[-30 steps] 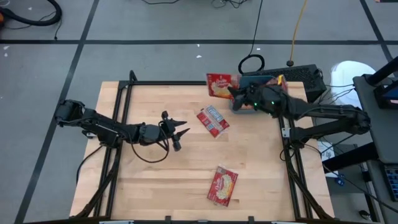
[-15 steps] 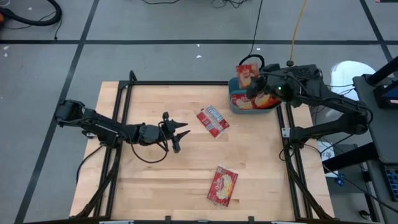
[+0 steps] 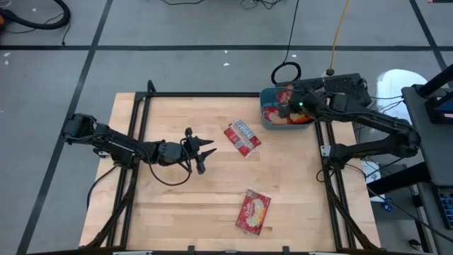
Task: Sort popcorn bags into baskets
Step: Put the popcorn bag into the blue bin
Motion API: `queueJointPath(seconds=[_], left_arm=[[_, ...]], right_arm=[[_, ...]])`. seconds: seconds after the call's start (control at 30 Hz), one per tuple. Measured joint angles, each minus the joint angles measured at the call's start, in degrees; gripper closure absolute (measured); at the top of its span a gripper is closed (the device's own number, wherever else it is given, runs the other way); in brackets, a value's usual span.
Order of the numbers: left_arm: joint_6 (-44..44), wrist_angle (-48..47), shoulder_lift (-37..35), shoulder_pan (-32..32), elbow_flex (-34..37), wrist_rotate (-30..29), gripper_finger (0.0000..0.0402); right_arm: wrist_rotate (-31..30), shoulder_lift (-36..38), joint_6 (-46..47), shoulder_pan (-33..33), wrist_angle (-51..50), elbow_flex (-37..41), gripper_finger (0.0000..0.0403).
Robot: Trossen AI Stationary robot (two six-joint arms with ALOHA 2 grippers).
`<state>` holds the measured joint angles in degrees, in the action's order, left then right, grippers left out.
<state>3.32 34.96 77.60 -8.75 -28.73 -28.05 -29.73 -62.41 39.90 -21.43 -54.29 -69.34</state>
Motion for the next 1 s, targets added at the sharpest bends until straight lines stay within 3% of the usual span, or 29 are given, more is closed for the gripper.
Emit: queueJointPath(seconds=[0.4,1.0], left_arm=[[-0.01,-0.06,0.0,0.0,0.0,-0.02,0.0245],[-0.58,0.05,0.0,0.07,0.0,-0.46,0.0245]], right_arm=[[6.67,0.02,-1.38,-7.43,9.62,12.08,0.0371],[7.4,0.04,-1.58,-12.95,7.69,15.06,0.0371]])
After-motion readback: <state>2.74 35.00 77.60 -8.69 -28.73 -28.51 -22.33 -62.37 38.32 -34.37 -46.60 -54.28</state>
